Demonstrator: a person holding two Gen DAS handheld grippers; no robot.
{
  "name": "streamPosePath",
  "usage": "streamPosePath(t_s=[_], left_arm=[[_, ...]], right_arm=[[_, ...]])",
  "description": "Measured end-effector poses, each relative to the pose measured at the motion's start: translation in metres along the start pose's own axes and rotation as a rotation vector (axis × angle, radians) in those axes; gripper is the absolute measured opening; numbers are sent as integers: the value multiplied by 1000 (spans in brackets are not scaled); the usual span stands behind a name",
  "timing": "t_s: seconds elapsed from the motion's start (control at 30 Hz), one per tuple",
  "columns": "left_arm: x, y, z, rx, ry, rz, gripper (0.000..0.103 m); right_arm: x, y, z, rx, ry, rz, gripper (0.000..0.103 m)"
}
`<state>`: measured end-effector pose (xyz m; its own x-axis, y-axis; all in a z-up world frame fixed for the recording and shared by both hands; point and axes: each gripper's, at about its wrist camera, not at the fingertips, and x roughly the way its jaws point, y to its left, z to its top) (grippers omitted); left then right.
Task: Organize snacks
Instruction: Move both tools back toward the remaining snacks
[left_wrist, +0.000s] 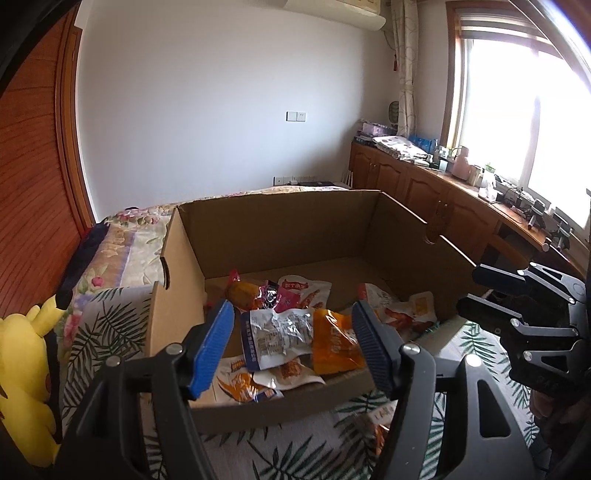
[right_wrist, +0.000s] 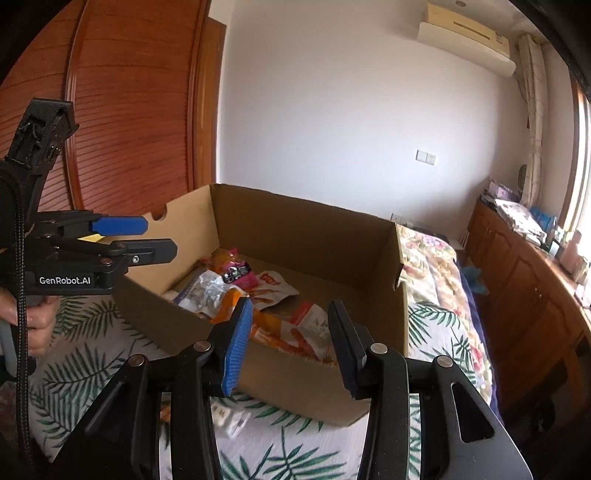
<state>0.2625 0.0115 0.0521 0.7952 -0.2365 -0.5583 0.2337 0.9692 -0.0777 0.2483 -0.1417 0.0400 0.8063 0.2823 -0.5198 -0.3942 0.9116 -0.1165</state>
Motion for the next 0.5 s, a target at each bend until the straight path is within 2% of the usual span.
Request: streamPosePath(t_s=[0.3, 0.5], left_arm=[[-33, -14, -19, -5, -6, -37, 67], [-33, -23, -38, -17, 23, -57, 68]], right_arm=[[-26, 9, -25, 30, 10, 15, 43], [-31, 6, -50, 70, 40, 14, 43]])
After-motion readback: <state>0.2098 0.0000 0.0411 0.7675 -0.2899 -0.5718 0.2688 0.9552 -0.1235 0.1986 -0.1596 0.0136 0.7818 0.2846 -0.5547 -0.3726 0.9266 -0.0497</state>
